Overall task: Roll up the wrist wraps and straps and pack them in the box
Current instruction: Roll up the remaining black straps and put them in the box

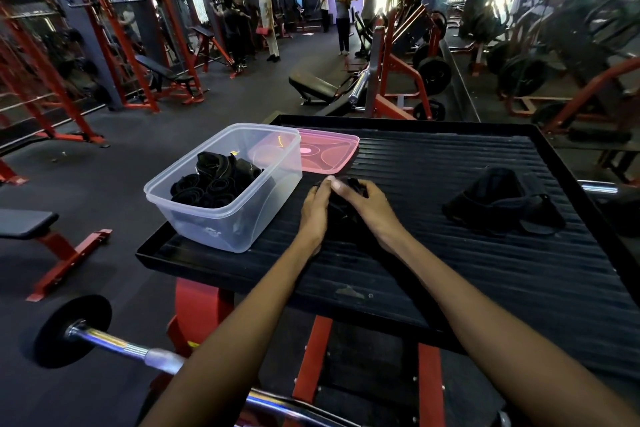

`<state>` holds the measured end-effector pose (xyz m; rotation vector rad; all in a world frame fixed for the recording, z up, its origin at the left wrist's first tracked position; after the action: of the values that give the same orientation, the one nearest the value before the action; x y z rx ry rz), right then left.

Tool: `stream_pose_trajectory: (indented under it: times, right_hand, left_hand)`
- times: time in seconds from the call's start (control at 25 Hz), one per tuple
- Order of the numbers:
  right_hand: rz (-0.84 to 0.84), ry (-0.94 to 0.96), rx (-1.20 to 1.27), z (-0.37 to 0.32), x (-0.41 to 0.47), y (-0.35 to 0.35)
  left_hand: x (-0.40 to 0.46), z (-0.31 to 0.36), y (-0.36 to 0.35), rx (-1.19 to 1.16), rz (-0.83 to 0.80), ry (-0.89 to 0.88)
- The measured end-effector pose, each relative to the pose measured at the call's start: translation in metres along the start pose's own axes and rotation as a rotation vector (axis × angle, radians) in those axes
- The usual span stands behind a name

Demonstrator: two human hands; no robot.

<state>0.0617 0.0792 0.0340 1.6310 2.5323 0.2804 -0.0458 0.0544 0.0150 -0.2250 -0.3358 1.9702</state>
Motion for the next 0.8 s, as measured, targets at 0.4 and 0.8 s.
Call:
stream_pose_trajectory:
  times: [0.4,0.8]
  right_hand:
    - [-0.147,0.052,0.255,0.006,-0.002,0.01]
    - [-0.067,0.039,0.135,0.011,0.0,0.011]
  left_hand:
    - [-0.008,0.007,0.004,-0.161,-0.247,0.09]
    - [-0.011,0.012,0.003,-0.072,-0.252,0.058]
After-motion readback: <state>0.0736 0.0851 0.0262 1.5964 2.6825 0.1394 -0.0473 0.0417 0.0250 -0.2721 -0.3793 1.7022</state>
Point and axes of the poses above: each hand's wrist, its own x-axis towards the middle knuckle, its own y-axis out of the back of the hand, z = x × y, the point moved 1 cm from there along x, towards the middle knuckle, and after that the axes turned 15 degrees about -x, right-handed, at the moved point
